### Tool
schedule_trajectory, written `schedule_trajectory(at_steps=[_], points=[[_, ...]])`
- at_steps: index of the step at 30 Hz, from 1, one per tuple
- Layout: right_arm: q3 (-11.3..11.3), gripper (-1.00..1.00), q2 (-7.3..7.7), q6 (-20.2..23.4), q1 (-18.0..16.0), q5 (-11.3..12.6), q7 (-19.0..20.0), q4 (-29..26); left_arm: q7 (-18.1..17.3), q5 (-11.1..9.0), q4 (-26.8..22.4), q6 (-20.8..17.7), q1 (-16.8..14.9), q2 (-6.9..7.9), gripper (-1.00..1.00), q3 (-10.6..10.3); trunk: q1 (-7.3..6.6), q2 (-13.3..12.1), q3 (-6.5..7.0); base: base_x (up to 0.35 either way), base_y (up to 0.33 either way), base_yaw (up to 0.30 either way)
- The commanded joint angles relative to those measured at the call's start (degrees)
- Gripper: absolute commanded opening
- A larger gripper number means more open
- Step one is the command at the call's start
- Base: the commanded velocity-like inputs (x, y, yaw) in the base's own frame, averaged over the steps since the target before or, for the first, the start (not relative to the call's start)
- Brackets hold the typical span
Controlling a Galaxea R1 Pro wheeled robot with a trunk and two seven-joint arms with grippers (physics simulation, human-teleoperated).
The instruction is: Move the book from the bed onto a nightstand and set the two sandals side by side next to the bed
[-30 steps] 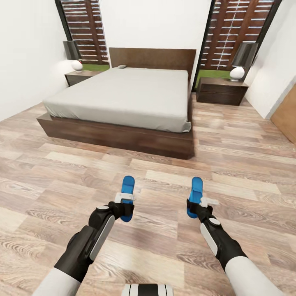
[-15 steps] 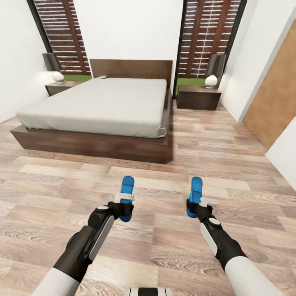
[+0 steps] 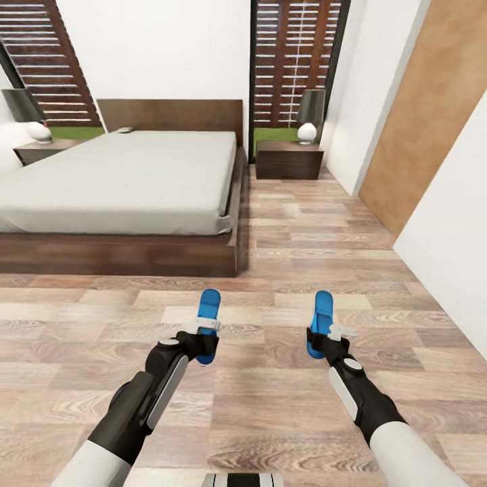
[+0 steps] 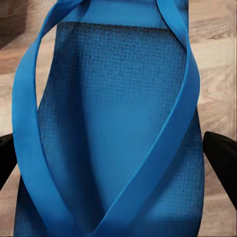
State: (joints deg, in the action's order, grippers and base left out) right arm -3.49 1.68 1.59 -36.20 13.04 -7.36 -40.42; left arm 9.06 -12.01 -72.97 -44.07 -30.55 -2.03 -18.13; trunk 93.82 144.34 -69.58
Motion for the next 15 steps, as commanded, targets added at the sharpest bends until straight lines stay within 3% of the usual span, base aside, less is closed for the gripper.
schedule_trajectory(at_steps=[1,15], points=[[-0.37,-1.0,0.08,0.17,-0.02,0.41,-0.46,-0.09,0.45,-0.64,0.01,-0.16,-0.03,0.0,-1.0,-0.07,0.02,0.02,-0.05,0.295,-0.166,-0.181],[-0.37,-1.0,0.08,0.08,-0.02,0.41,-0.46,-0.09,0.59,-0.61,1.11,-0.15,-0.03,-0.04,-1.0,-0.07,0.02,0.02,-0.05,0.275,-0.224,-0.237]])
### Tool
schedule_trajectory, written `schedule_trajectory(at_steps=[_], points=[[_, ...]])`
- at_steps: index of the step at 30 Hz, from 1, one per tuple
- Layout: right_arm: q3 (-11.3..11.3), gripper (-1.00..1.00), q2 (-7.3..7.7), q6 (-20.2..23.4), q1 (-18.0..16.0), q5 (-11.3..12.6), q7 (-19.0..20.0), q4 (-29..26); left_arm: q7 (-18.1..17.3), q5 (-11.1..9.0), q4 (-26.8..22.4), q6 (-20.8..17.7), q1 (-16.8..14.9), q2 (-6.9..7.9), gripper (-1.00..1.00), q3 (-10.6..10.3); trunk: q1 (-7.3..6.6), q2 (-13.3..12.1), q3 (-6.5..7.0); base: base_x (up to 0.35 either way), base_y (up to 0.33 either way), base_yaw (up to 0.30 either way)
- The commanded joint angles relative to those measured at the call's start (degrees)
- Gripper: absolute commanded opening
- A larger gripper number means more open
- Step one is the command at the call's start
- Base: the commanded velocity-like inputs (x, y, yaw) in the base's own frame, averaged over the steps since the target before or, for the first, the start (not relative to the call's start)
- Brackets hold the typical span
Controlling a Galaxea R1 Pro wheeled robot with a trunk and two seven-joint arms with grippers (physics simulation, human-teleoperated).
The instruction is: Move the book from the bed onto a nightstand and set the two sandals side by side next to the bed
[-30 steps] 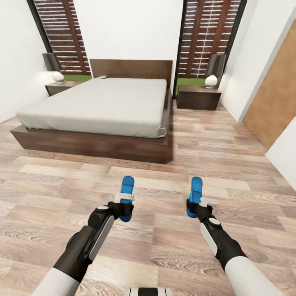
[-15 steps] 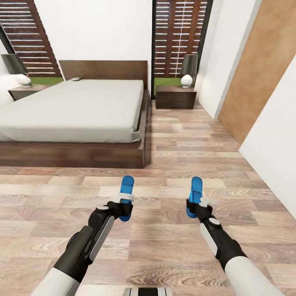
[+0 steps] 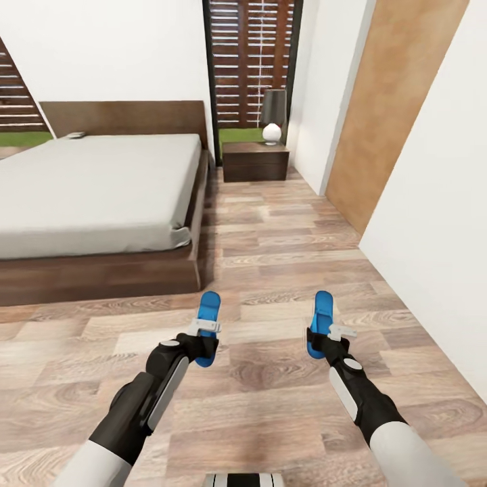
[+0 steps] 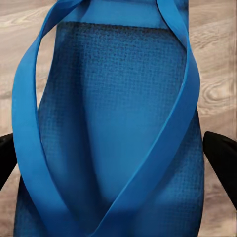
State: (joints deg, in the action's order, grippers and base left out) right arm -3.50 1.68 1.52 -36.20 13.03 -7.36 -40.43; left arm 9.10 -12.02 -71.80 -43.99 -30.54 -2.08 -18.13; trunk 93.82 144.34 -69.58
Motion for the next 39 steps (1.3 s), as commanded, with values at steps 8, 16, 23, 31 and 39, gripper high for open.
schedule_trajectory(at_steps=[8,16,23,31,39], points=[[-0.37,-1.0,0.08,0.16,-0.01,0.35,-0.5,-0.01,0.57,-0.63,0.08,-0.13,-0.04,0.06,-1.0,-0.07,0.01,0.02,-0.05,0.245,-0.263,-0.113],[-0.41,-1.0,0.06,0.13,-0.01,0.33,-0.51,-0.01,0.57,-0.61,0.18,-0.13,-0.03,0.06,-1.0,-0.07,0.01,0.02,-0.05,0.241,-0.265,-0.007],[-0.45,-1.0,0.0,0.24,-0.01,0.33,-0.55,0.0,0.57,-0.61,0.25,-0.13,-0.04,0.12,-1.0,-0.07,0.01,0.02,-0.05,0.241,-0.265,0.071],[-0.46,-1.0,-0.09,0.26,-0.01,0.33,-0.55,0.0,0.57,-0.64,0.25,-0.13,-0.04,0.14,-1.0,-0.07,0.01,0.02,-0.05,0.241,-0.266,0.169],[-1.3,-1.0,-0.1,0.24,-0.01,0.33,-0.55,0.08,0.57,-0.64,0.25,-0.13,-0.04,0.14,-1.0,-0.01,0.01,0.02,-0.05,0.26,-0.235,0.006]])
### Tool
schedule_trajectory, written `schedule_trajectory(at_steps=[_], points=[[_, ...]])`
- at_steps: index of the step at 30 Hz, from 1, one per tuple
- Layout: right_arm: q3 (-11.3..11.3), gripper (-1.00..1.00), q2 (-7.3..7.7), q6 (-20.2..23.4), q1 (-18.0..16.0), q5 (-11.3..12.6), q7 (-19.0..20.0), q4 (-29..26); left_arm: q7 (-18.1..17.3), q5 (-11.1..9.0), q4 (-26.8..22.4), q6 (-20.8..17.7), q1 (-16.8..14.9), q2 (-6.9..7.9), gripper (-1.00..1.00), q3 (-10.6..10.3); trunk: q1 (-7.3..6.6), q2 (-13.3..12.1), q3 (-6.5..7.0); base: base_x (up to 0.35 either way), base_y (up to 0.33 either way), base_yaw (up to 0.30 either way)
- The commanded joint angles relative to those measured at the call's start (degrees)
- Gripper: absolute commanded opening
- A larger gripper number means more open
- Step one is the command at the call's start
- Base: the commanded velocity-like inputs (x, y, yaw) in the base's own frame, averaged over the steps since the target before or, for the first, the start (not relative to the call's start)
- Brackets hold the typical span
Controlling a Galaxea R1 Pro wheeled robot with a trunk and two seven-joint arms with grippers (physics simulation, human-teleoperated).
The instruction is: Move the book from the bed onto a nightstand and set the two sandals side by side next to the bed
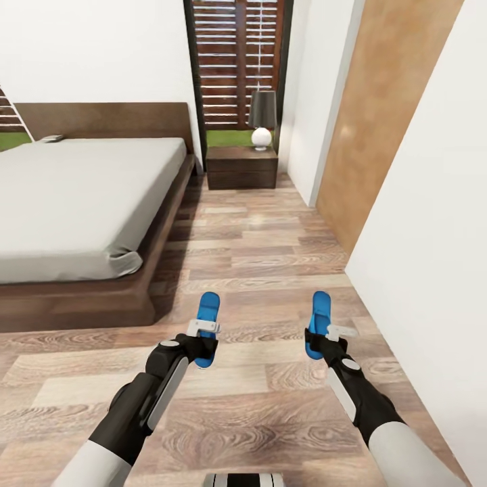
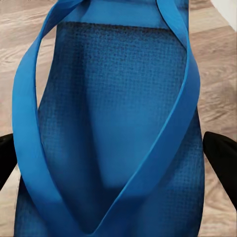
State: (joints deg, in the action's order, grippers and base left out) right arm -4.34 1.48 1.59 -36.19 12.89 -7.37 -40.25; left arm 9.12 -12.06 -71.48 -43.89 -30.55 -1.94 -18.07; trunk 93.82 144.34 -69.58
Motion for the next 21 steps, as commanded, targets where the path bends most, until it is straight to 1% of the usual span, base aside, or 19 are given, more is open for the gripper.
schedule_trajectory(at_steps=[1,5,10,14,17,21], points=[[-0.75,-1.0,0.1,0.15,-0.02,0.47,-0.54,-0.09,0.55,-0.6,-0.07,-0.23,-0.02,0.01,-1.0,-0.05,0.02,0.02,-0.05,0.297,-0.167,0.0],[-1.22,-1.0,0.12,0.12,-0.02,0.47,-0.54,-0.11,0.55,-0.6,-0.07,-0.23,-0.03,-0.07,-1.0,-0.05,0.02,0.02,-0.05,0.319,-0.094,0.0],[-1.32,-1.0,0.24,0.09,-0.02,0.47,-0.54,-0.17,0.48,-0.6,-0.07,-0.23,-0.04,-0.02,-1.0,-0.1,0.02,0.02,-0.05,0.331,-0.008,0.002],[-1.28,-1.0,0.27,0.02,-0.02,0.47,-0.56,-0.21,0.46,-0.6,-0.07,-0.23,-0.04,0.0,-1.0,-0.12,0.02,0.02,-0.05,0.332,-0.055,0.144],[-1.28,-1.0,0.27,0.0,-0.02,0.47,-0.54,-0.25,0.46,-0.6,-0.07,-0.23,-0.04,0.0,-1.0,-0.12,0.02,0.02,-0.05,0.33,-0.123,0.037],[-1.28,-1.0,0.27,-0.01,-0.02,0.47,-0.54,-0.26,0.46,-0.6,-0.07,-0.23,-0.01,0.0,-1.0,-0.12,0.02,0.02,-0.05,0.329,-0.035,0.007]])
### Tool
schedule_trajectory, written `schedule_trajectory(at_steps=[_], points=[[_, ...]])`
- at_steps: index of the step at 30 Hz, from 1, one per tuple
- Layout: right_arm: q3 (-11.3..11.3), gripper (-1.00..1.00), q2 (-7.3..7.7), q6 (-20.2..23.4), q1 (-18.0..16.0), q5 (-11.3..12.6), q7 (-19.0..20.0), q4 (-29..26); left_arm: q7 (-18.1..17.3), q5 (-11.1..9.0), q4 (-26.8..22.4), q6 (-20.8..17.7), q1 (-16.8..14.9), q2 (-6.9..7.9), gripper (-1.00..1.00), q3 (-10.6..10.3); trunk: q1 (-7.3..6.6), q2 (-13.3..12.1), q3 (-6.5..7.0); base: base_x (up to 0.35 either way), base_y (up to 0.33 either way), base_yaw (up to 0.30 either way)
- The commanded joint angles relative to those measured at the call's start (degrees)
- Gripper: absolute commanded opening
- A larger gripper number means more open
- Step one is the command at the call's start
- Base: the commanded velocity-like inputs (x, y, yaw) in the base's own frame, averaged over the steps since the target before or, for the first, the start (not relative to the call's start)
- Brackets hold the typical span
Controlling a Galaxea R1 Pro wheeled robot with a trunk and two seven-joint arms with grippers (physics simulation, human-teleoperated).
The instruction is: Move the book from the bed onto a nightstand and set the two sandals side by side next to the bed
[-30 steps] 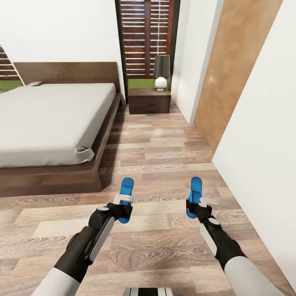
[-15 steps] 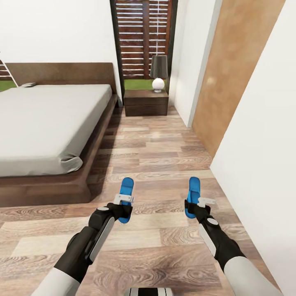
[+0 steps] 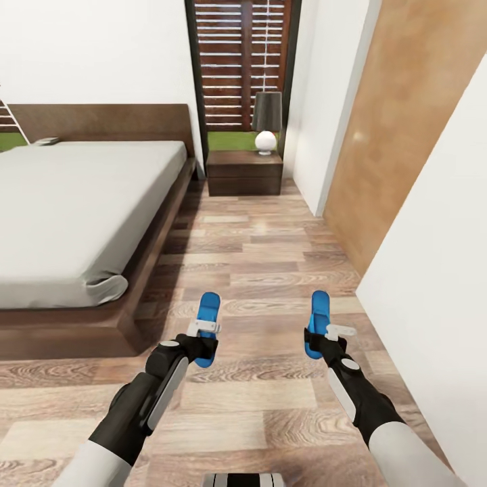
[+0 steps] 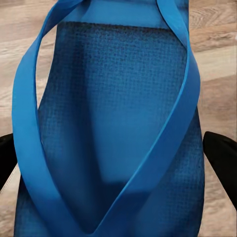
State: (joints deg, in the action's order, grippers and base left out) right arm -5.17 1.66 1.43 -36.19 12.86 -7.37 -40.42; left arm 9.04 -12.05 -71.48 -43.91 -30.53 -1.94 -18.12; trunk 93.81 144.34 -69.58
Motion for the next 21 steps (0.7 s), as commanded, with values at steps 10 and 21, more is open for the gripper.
schedule_trajectory(at_steps=[10,21], points=[[-0.52,-1.0,0.1,0.15,-0.02,0.49,-0.54,-0.1,0.54,-0.6,-0.06,-0.21,-0.06,0.01,-1.0,-0.07,0.02,0.02,-0.05,0.331,-0.003,0.0],[-0.54,-1.0,0.01,0.08,-0.02,0.49,-0.54,-0.1,0.53,-0.56,-0.06,-0.21,-0.06,0.01,-1.0,-0.07,0.02,0.02,-0.05,0.332,-0.029,0.0]])
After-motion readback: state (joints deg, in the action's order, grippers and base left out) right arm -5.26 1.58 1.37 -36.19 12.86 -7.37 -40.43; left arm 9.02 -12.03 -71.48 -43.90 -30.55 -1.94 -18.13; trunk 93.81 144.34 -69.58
